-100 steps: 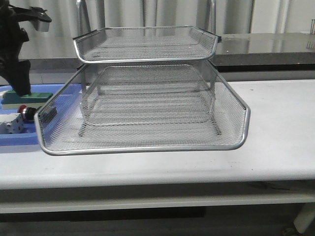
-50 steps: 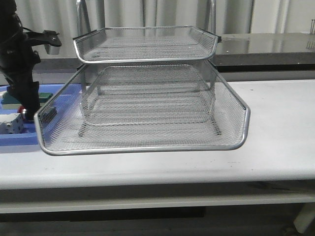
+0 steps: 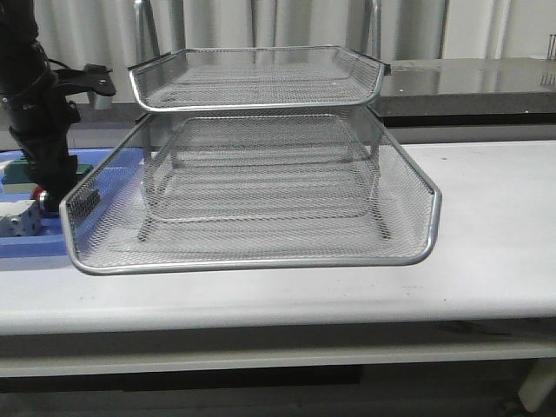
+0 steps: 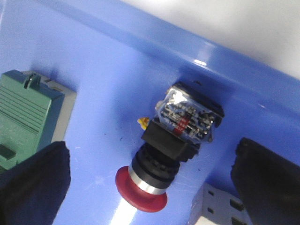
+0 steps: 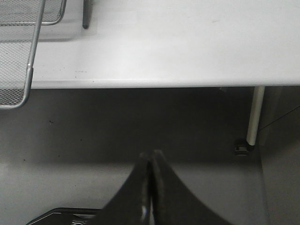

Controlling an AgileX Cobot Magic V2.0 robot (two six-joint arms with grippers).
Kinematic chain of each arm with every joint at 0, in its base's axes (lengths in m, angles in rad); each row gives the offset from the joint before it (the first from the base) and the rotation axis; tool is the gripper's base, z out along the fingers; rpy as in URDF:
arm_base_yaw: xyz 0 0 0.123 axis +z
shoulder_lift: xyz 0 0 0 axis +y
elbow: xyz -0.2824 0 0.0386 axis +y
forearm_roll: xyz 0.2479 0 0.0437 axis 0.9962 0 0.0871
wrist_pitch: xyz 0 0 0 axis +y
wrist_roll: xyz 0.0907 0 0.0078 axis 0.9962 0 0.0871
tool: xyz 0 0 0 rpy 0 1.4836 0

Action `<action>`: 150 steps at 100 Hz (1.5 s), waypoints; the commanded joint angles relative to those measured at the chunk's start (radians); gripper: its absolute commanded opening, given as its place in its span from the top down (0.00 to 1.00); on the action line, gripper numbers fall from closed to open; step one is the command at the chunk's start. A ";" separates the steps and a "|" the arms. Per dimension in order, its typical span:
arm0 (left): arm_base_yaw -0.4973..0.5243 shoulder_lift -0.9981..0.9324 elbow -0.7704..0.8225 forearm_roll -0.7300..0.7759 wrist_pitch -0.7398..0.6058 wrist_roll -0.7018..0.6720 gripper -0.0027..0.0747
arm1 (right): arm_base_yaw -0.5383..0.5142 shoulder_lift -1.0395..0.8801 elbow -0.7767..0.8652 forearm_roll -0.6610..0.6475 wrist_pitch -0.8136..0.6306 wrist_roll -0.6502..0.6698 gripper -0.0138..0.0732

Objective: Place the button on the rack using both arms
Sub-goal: 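Lower the left gripper onto the red push button in the blue tray and grasp, then lift the red button and carry it over the pulled-out mesh tray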

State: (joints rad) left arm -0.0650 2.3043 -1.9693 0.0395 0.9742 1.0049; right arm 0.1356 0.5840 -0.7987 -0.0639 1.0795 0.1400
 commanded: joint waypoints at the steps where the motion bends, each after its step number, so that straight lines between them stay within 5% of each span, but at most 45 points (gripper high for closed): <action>1: -0.007 -0.049 -0.031 -0.011 -0.033 0.003 0.12 | -0.007 0.003 -0.035 -0.011 -0.047 -0.007 0.92; 71: -0.009 0.009 -0.040 -0.039 -0.050 0.021 0.15 | -0.007 0.003 -0.035 -0.011 -0.047 -0.007 0.92; 88: -0.009 0.009 -0.040 -0.046 -0.050 0.021 0.35 | -0.007 0.003 -0.035 -0.011 -0.047 -0.007 0.92; 121: -0.009 0.009 -0.040 -0.046 -0.048 0.021 0.91 | -0.007 0.003 -0.035 -0.011 -0.047 -0.007 0.92; 131: -0.009 0.005 -0.040 -0.046 -0.038 0.021 0.99 | -0.007 0.003 -0.035 -0.011 -0.047 -0.007 0.92; 150: 0.004 -0.030 -0.050 -0.046 -0.003 -0.025 0.99 | -0.007 0.003 -0.035 -0.011 -0.047 -0.007 0.92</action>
State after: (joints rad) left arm -0.0693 2.3678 -1.9823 0.0078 0.9668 1.0191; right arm 0.1356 0.5840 -0.7987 -0.0639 1.0795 0.1400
